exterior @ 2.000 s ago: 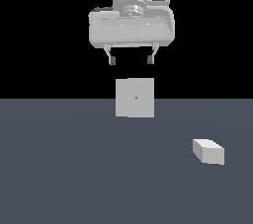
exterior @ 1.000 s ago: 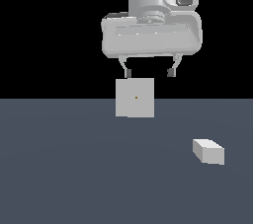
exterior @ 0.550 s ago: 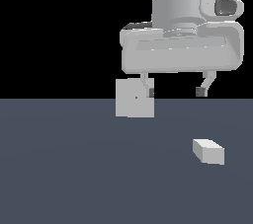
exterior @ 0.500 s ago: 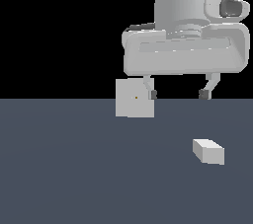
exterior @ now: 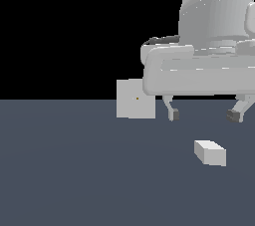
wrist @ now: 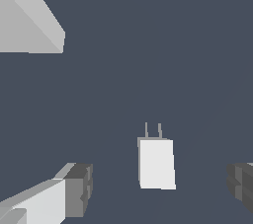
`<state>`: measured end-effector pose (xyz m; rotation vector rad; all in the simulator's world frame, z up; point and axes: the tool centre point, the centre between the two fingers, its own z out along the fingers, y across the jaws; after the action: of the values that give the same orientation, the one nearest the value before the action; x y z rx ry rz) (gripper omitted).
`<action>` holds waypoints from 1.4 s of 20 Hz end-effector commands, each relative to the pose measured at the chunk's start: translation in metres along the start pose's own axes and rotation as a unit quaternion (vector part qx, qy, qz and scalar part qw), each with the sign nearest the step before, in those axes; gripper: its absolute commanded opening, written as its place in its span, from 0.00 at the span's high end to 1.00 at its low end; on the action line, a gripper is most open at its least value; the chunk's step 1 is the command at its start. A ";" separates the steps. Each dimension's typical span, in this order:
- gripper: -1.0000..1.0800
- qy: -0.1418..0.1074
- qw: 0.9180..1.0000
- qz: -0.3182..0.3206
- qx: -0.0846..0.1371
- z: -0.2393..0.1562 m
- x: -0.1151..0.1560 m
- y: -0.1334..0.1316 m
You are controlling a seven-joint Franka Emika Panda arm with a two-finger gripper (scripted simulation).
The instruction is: Plug the charger into the wall socket.
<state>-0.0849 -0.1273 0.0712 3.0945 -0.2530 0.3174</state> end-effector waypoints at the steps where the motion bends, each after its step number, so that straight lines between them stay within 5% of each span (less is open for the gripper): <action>1: 0.04 0.004 1.000 0.002 0.000 0.004 -0.003 0.004; 27: 0.04 0.006 1.000 0.003 0.002 0.057 -0.016 0.007; 28: 1.00 0.006 1.000 0.003 0.002 0.057 -0.016 0.007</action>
<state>-0.0903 -0.1340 0.0123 3.0950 -0.2629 0.3344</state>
